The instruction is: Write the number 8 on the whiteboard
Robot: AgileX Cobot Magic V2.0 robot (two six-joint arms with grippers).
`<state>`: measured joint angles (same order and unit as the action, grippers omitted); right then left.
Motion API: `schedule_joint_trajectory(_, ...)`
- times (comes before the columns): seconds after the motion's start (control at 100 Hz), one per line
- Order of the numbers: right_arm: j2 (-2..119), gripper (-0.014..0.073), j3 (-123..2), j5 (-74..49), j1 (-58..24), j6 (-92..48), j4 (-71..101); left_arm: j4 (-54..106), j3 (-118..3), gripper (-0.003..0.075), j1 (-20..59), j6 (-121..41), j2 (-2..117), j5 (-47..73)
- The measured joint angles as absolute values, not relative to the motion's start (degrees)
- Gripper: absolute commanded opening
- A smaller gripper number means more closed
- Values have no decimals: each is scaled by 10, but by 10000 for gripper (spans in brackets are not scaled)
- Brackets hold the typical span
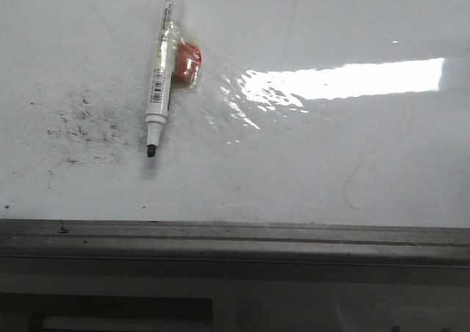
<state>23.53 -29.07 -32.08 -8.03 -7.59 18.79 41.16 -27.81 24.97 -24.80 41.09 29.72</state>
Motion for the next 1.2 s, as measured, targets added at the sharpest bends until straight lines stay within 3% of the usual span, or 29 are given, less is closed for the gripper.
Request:
schedule_joint_trajectory(0.38, 241, 490, -291, -321, -81, -76, 189, 471, -332, 368, 363, -251, 553, 179)
schedule_joint_trajectory(0.95, 241, 490, -291, -321, -81, -76, 189, 499, -382, 353, 381, -251, 675, 148)
schedule_joint_trajectory(1.06, 241, 490, -291, -321, -81, -76, 190, 502, -385, 253, 384, -252, 687, 147)
schedule_joint_trajectory(1.2, 241, 490, -291, -321, -82, -76, 196, 520, -386, -3, 385, -252, 697, 151)
